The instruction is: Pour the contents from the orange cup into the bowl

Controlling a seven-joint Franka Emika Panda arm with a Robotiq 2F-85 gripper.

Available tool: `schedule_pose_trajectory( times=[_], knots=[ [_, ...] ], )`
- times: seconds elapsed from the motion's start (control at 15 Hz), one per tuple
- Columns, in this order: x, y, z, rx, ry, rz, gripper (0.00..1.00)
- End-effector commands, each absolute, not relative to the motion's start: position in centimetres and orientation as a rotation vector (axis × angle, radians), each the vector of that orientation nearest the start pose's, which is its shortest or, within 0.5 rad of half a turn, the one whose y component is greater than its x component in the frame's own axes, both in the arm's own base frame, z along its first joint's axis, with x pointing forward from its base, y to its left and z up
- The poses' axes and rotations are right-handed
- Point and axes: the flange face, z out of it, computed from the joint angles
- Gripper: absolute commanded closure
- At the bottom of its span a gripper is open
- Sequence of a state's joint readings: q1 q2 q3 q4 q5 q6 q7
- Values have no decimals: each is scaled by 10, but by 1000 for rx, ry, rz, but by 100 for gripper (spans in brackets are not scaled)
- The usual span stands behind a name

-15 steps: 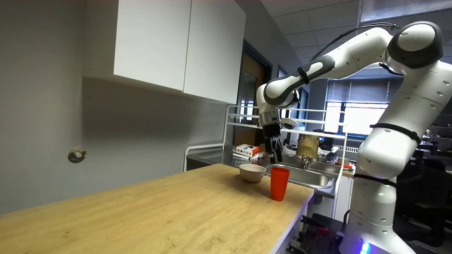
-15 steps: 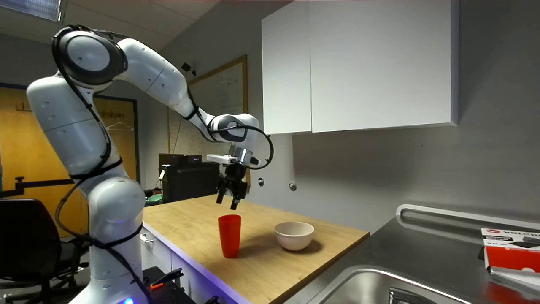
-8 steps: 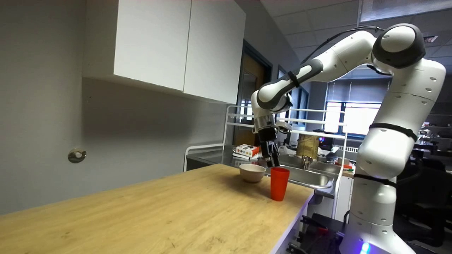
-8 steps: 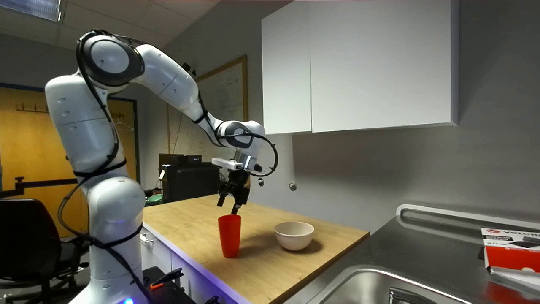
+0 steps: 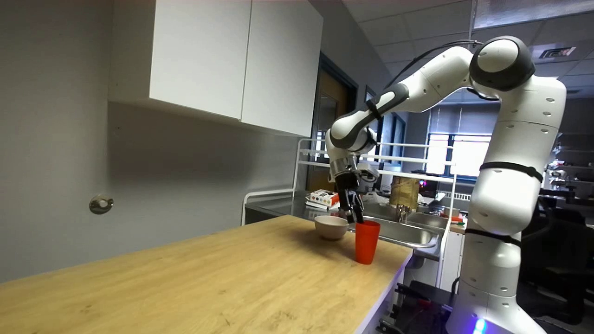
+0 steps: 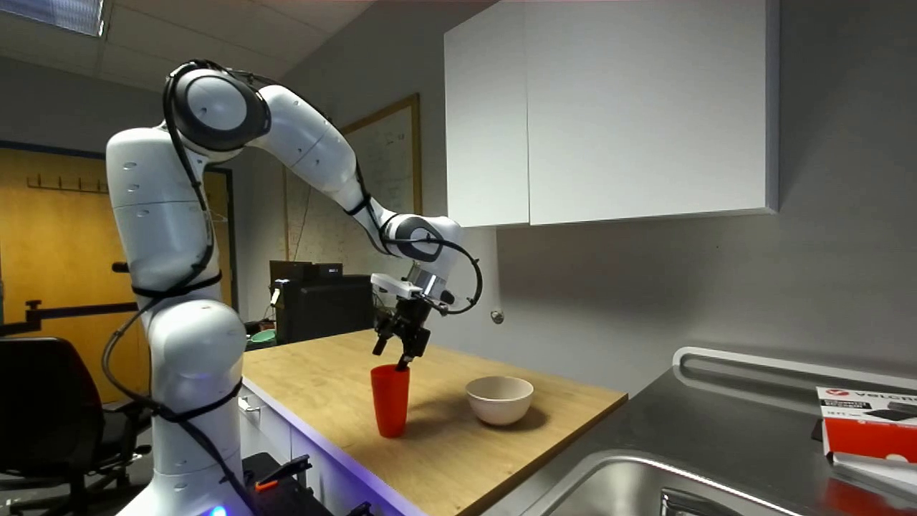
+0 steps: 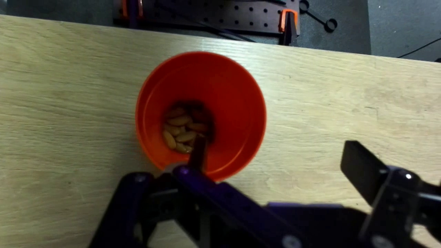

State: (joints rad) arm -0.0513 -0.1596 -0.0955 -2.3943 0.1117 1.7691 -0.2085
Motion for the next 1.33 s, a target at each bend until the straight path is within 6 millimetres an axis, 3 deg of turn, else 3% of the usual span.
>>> schedule_pose_trajectory(
  times=[0.0, 0.13, 0.6, 0.73, 1.27],
  knots=[
    [419, -63, 353, -2815, -13, 654, 22],
    [419, -67, 351, -2803, 1, 652, 33],
    [426, -81, 352, -2791, 73, 659, 88],
    [429, -87, 355, -2796, 99, 665, 100],
    [445, -97, 378, -2839, 142, 629, 99]
  ],
)
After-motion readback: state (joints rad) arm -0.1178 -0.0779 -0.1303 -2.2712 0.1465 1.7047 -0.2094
